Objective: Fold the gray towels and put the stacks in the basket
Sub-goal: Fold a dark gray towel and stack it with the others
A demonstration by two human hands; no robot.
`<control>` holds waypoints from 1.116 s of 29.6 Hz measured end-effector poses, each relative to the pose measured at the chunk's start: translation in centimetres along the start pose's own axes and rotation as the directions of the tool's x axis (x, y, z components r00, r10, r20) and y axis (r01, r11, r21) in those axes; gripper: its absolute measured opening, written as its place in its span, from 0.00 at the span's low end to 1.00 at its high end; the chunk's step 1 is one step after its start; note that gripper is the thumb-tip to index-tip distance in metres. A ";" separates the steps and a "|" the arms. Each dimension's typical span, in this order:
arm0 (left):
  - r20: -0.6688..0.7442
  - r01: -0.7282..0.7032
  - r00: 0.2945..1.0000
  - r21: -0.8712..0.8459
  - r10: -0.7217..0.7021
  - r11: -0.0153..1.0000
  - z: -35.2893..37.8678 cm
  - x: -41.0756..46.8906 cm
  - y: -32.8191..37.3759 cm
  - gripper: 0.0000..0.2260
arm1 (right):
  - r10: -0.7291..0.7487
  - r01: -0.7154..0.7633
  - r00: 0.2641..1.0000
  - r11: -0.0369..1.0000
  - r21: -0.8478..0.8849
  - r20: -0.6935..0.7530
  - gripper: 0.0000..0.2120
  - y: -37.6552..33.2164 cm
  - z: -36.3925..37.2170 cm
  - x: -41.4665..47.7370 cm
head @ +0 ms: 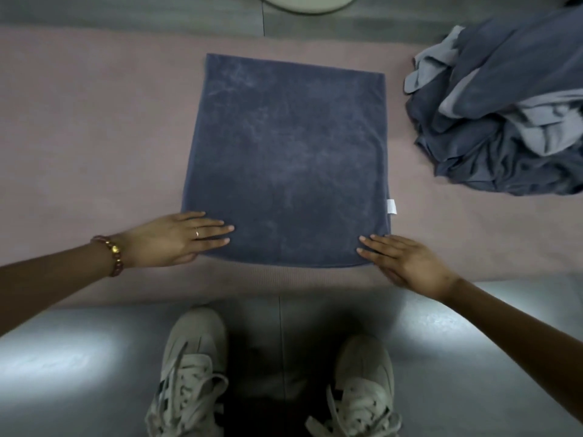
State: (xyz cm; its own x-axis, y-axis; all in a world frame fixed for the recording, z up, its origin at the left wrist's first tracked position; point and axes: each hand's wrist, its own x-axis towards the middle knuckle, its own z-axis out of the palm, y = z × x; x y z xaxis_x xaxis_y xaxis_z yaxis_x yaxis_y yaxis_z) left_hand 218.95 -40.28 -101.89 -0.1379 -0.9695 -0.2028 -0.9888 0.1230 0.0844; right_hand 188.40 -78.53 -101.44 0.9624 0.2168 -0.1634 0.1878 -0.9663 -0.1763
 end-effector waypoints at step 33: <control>-0.176 0.440 0.180 -0.865 -0.968 0.239 -4.0 17.5 -24.8 0.09 | 0.969 -0.584 0.196 0.239 0.776 -0.151 0.13 18.4 -7.4 26.7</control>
State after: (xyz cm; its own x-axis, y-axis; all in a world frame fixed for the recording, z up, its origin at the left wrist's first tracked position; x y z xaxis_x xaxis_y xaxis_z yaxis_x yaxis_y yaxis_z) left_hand 241.25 -61.15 -103.66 0.9422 -0.3309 0.0531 -0.2478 -0.5812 0.7751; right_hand 218.96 -91.55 -101.85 0.4002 -0.9147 -0.0563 -0.6696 -0.2499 -0.6994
